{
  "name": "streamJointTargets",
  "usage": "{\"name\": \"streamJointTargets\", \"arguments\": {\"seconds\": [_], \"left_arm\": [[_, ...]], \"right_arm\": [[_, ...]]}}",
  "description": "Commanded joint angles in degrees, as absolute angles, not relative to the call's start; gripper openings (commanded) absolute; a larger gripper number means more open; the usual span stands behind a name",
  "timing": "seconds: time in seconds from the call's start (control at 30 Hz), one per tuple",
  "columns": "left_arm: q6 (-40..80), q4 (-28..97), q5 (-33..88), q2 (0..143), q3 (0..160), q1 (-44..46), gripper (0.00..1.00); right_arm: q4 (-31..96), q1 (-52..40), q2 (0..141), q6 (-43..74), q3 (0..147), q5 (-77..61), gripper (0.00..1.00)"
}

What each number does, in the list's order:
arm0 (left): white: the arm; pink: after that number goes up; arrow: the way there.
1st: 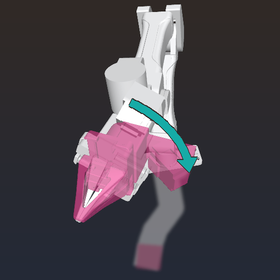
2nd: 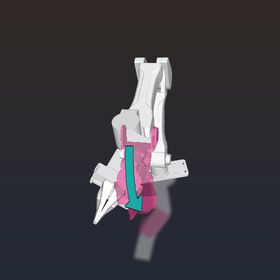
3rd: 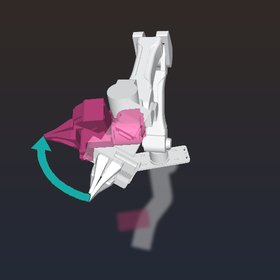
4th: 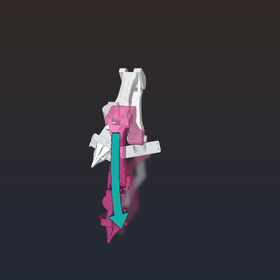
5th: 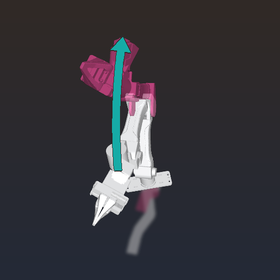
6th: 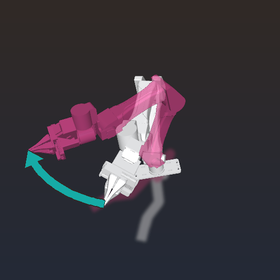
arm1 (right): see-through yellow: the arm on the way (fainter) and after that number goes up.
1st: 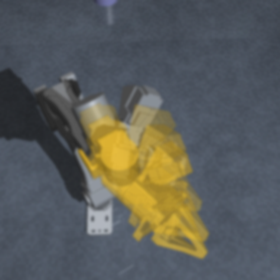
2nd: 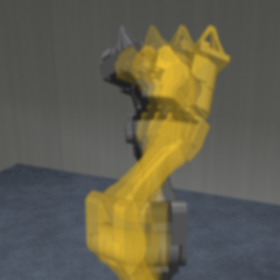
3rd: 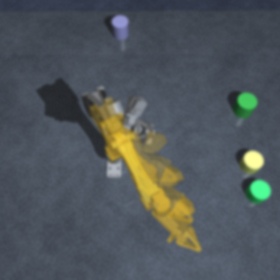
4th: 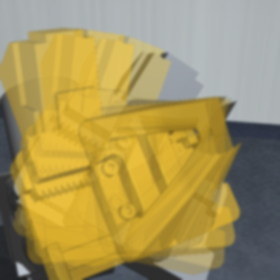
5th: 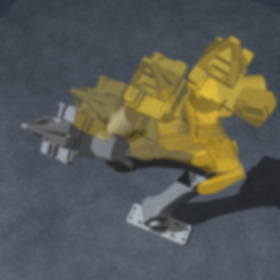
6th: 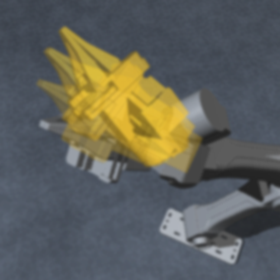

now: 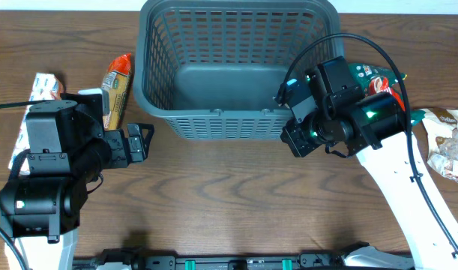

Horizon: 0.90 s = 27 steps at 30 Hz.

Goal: Pack container
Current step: 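Move the right gripper toward the green Nescafe bag beside the basket, then grasp the green Nescafe bag with the right gripper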

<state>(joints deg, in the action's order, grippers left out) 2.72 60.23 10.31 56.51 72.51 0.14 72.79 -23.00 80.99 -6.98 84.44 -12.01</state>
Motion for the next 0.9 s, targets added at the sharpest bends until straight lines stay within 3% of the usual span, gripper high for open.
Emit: {"name": "streamJointTargets", "arguments": {"seconds": [0.0, 0.23, 0.47, 0.57, 0.6, 0.77, 0.87], "left_arm": [[1.8, 60.4, 9.8, 56.4, 73.8, 0.4, 0.99], [1.7, 59.9, 9.8, 56.4, 73.8, 0.4, 0.99], [1.7, 58.7, 9.8, 56.5, 73.8, 0.4, 0.99], [1.8, 58.7, 9.8, 56.5, 73.8, 0.4, 0.99], [1.7, 58.7, 9.8, 56.5, 73.8, 0.4, 0.99], [1.7, 58.7, 9.8, 56.5, 73.8, 0.4, 0.99], [1.7, 58.7, 9.8, 56.5, 73.8, 0.4, 0.99]], "right_arm": [[73.3, -23.8, 79.5, -8.0, 85.9, -14.9, 0.01], [84.7, -24.4, 76.5, -5.6, 91.9, -17.9, 0.01], [86.2, -23.8, 72.0, 17.4, 95.5, 9.1, 0.06], [86.0, -21.3, 70.1, 26.1, 95.7, 19.1, 0.83], [85.8, -19.7, 69.7, 27.1, 95.7, 20.4, 0.98], [85.4, -8.0, 71.1, 26.3, 95.7, 19.5, 0.99], [84.2, 0.2, 74.1, 20.0, 96.0, 12.5, 0.99]]}}
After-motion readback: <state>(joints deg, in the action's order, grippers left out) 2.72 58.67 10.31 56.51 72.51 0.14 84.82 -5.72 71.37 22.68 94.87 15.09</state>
